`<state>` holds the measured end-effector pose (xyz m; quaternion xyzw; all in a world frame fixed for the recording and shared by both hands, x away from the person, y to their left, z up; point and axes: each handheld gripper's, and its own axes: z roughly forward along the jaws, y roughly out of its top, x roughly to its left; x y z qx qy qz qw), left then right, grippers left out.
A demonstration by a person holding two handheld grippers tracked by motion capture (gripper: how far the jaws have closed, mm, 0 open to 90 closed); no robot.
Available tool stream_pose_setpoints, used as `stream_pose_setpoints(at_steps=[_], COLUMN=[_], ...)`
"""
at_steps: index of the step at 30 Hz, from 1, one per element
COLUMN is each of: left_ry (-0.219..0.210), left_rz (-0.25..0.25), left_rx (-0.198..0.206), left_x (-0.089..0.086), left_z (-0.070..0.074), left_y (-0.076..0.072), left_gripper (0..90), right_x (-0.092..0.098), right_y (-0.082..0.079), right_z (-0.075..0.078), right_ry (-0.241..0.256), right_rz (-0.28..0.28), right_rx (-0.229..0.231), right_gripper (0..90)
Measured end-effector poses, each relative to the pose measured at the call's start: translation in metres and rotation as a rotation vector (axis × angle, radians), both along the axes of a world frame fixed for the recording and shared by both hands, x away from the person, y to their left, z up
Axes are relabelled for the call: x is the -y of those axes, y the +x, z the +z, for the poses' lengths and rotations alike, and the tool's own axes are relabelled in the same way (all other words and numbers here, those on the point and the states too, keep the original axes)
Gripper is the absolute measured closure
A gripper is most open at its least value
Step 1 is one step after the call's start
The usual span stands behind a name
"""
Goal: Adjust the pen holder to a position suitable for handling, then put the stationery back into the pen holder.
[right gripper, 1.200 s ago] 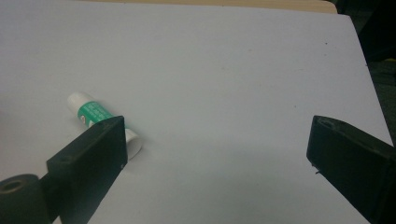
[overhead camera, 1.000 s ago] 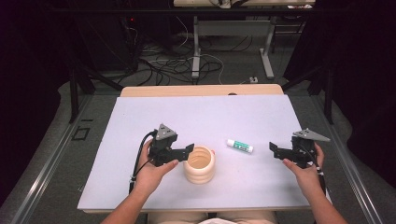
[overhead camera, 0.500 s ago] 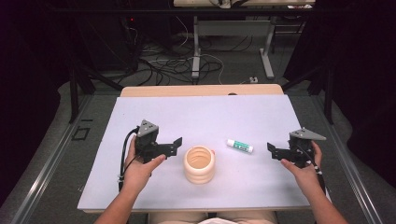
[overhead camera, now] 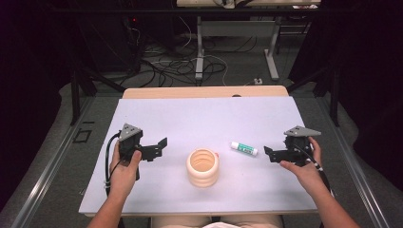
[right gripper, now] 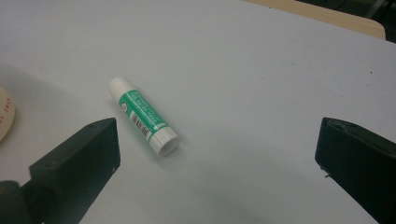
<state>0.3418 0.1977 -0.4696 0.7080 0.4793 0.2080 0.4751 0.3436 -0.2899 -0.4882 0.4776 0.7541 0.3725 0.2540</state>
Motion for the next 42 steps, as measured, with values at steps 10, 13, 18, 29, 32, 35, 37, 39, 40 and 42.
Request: stream_pose_setpoints(at_steps=[10, 13, 18, 29, 32, 35, 37, 39, 40, 42], left_ry=[0.016, 0.010, 0.012, 0.013, 0.014, 0.013, 0.016, 0.017, 0.015, 0.013], left_rz=[0.028, 0.035, 0.028, 0.025, 0.025, 0.027, 0.024, 0.025, 0.026, 0.028], left_rx=[-0.022, -0.024, -0.027, -0.034, -0.036, -0.034, -0.036, -0.037, -0.037, -0.041], left_x=[-0.013, -0.013, -0.012, -0.011, -0.012, -0.012, -0.012, -0.013, -0.013, -0.013], left_z=[-0.015, -0.015, -0.017, -0.018, -0.018, -0.018, -0.019, -0.019, -0.019, -0.020], left_y=[0.005, 0.006, 0.008, 0.007, 0.007, 0.007, 0.007, 0.007, 0.008, 0.008], left_gripper=[0.8, 1.1, 1.2, 1.5, 1.5, 1.4, 1.5, 1.5, 1.5, 1.5], right_x=[-0.017, -0.023, -0.032, -0.052, -0.057, -0.062, -0.067, -0.071, -0.073, -0.076], right_y=[0.020, 0.027, 0.039, 0.070, 0.077, 0.083, 0.086, 0.089, 0.090, 0.092], right_z=[0.018, 0.025, 0.038, 0.048, 0.047, 0.047, 0.048, 0.046, 0.045, 0.045], right_ry=[-0.087, -0.125, -0.175, -0.272, -0.278, -0.308, -0.328, -0.332, -0.328, -0.340], right_rz=[0.101, 0.138, 0.189, 0.308, 0.320, 0.329, 0.336, 0.353, 0.357, 0.362], right_rx=[-0.080, -0.097, -0.111, -0.185, -0.209, -0.246, -0.270, -0.253, -0.268, -0.278], right_gripper=[3.5, 7.5, 14.8, 25.2, 27.4, 27.8, 28.6, 29.3, 29.7, 30.9])
